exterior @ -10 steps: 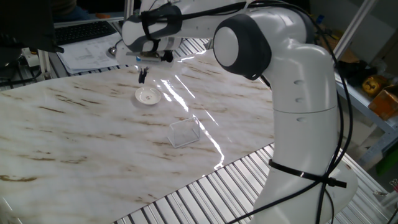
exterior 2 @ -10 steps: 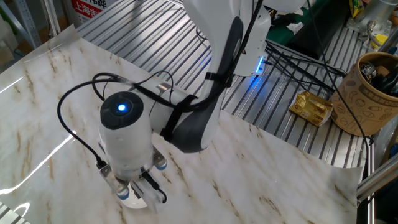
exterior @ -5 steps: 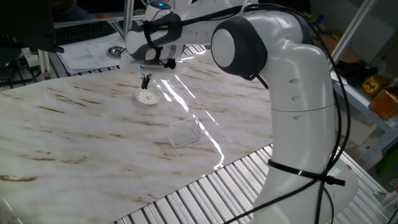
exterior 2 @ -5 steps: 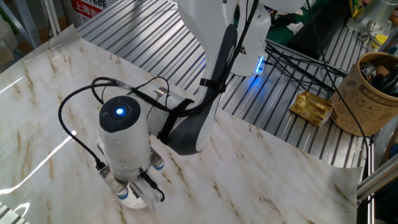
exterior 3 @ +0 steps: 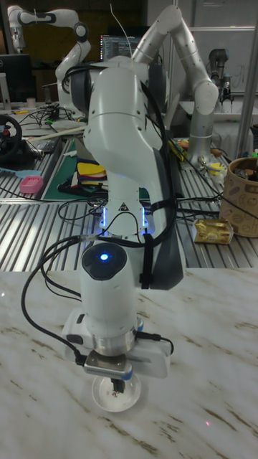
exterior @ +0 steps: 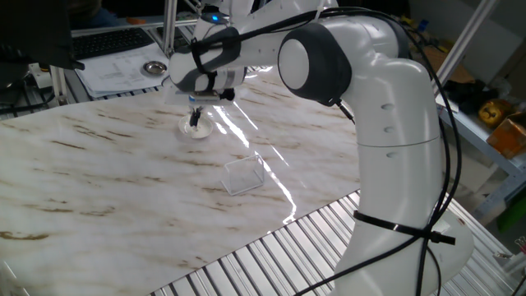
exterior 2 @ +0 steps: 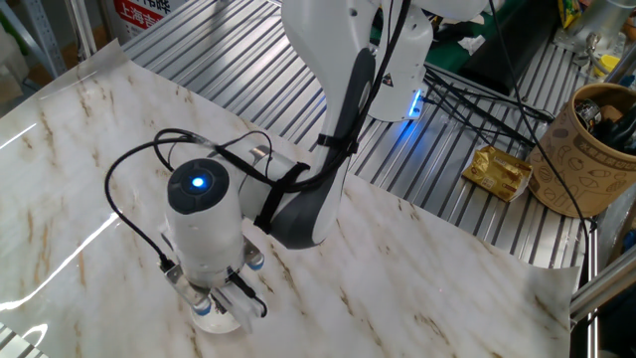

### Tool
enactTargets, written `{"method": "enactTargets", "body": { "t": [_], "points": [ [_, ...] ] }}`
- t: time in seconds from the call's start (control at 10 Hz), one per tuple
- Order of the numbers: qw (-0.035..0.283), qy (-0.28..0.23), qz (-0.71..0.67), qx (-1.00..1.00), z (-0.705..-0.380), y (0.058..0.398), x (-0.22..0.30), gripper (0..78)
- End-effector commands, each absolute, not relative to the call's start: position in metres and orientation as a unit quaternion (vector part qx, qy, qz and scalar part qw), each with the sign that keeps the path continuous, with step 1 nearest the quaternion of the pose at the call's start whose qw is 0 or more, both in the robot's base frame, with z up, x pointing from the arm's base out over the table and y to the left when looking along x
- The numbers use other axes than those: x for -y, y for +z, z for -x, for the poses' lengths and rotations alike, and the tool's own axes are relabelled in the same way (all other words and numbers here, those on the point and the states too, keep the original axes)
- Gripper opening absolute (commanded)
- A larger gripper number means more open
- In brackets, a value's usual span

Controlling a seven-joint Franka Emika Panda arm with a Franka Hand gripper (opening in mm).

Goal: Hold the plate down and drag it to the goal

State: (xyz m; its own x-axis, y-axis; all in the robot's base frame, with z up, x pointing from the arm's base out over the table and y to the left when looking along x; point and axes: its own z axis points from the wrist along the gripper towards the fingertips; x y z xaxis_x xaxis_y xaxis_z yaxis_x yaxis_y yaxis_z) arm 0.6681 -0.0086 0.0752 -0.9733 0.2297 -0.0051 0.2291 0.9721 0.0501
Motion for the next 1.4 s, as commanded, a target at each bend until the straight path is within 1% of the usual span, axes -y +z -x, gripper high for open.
{"method": "enactTargets", "body": {
  "t": [0.1, 1.4],
  "points": [
    [0.006, 0.021, -0.105, -0.994, -0.658, 0.069, 0.011, 0.0],
    [0.008, 0.018, -0.103, -0.995, -0.621, 0.061, 0.016, 0.0]
  ]
}}
